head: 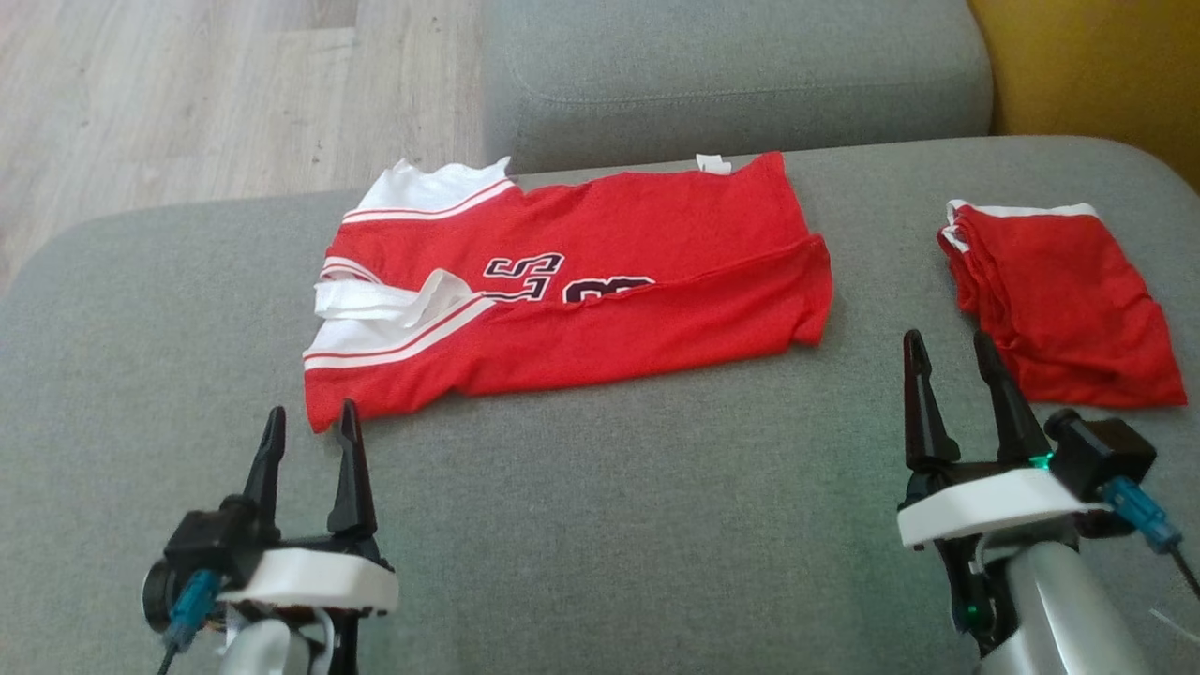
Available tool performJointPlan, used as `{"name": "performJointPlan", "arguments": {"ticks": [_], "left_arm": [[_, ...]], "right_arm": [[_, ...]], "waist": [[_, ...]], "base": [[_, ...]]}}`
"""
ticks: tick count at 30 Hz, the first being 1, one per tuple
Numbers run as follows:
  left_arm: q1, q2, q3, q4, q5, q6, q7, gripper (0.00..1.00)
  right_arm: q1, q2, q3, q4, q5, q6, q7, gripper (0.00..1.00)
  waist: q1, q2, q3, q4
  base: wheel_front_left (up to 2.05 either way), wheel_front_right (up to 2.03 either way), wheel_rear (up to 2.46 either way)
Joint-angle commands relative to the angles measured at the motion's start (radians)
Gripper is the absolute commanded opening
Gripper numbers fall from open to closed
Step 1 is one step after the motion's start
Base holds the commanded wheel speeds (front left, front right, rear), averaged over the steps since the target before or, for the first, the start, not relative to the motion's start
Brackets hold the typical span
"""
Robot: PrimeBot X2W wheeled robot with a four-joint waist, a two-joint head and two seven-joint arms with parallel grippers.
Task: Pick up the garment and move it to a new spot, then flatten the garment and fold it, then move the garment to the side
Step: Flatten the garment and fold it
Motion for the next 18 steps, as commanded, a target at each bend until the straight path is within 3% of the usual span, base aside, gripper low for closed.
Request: {"name": "performJointPlan", "arguments": {"ticks": [1,9,18], "left_arm": [[-0.058,0.003,0.048,-0.017,0.015,-0.005,-0.005,1.0],[-0.175,-0.001,0.08,0.192,0.043,0.013,-0.003,1.0],[-0.328,0.042,0.097,0.459,0.035,0.039,0.063,1.0]], "right_arm": [[-0.046,0.005,0.028,-0.042,0.004,0.003,-0.011,1.0],[-0.081,0.005,0.048,-0.045,0.003,0.003,-0.011,1.0],[-0.103,0.005,0.066,-0.039,0.008,0.003,-0.011,1.0]], "waist": [[0.0,-0.0001,0.008,-0.005],[0.0,-0.0001,0.065,-0.025],[0.0,-0.0001,0.12,-0.058]], "base": [[0.0,0.0,0.0],[0.0,0.0,0.0],[0.0,0.0,0.0]]}}
